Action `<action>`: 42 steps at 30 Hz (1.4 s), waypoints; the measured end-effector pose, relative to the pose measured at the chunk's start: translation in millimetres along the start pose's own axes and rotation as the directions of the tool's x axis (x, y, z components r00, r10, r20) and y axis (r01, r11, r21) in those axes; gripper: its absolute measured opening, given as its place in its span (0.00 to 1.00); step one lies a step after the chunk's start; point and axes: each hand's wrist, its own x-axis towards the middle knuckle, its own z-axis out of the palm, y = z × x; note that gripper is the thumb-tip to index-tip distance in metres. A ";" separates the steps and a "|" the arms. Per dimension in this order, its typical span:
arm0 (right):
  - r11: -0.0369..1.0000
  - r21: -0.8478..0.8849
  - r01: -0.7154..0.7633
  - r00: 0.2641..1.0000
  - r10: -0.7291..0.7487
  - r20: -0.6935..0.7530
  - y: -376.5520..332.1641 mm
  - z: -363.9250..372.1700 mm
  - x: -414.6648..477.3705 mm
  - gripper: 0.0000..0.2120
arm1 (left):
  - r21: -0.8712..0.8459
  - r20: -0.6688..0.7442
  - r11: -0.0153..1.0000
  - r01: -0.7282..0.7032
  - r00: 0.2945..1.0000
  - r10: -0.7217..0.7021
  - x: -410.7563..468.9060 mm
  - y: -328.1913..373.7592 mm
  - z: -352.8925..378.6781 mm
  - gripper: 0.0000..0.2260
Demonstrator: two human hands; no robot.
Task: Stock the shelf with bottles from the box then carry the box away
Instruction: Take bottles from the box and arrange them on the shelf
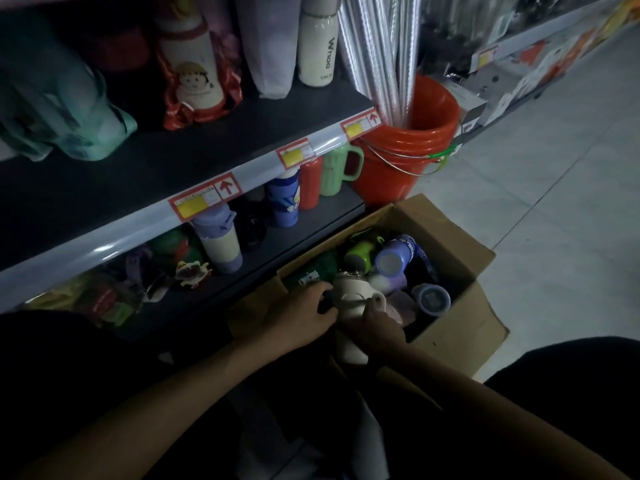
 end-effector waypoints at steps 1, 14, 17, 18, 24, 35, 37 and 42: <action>1.000 0.016 0.005 1.000 -0.005 0.010 1.0 7.5 1.8 0.40 | -0.021 0.017 1.000 0.019 1.000 -0.019 1.5 -0.9 1.3 0.22; 0.861 0.453 -0.232 0.970 0.240 0.042 2.4 32.5 34.4 0.62 | -0.249 0.055 0.952 0.176 0.984 -0.167 16.1 -18.4 1.8 0.12; 0.822 0.545 -0.165 0.982 0.188 0.014 5.6 26.1 30.1 0.54 | -0.264 0.043 0.947 0.183 0.983 -0.177 16.9 -22.9 -2.1 0.10; 0.817 0.559 -0.141 0.989 0.146 0.035 6.7 23.4 28.1 0.52 | -0.265 0.035 0.946 0.186 0.982 -0.183 16.4 -24.0 -3.1 0.10; 0.738 0.670 -0.080 0.993 0.000 0.119 -9.2 -12.2 2.5 0.30 | -0.374 0.010 0.901 0.221 0.972 -0.234 12.4 -27.2 -9.7 0.05; 0.510 0.843 0.174 0.957 -0.289 -0.022 -22.7 -65.2 -17.0 0.31 | -0.761 -0.139 0.645 0.069 0.954 -0.266 11.7 10.5 -27.8 0.07; 0.487 0.845 0.220 0.952 -0.297 -0.077 -27.8 -72.3 -22.0 0.32 | -0.796 -0.146 0.605 0.020 0.963 -0.225 11.5 16.8 -28.6 0.13; 0.526 0.697 0.487 0.871 -0.349 -0.346 -40.9 -80.3 -42.9 0.28 | -0.747 -0.241 0.644 -0.165 0.970 -0.031 0.7 35.9 -27.4 0.14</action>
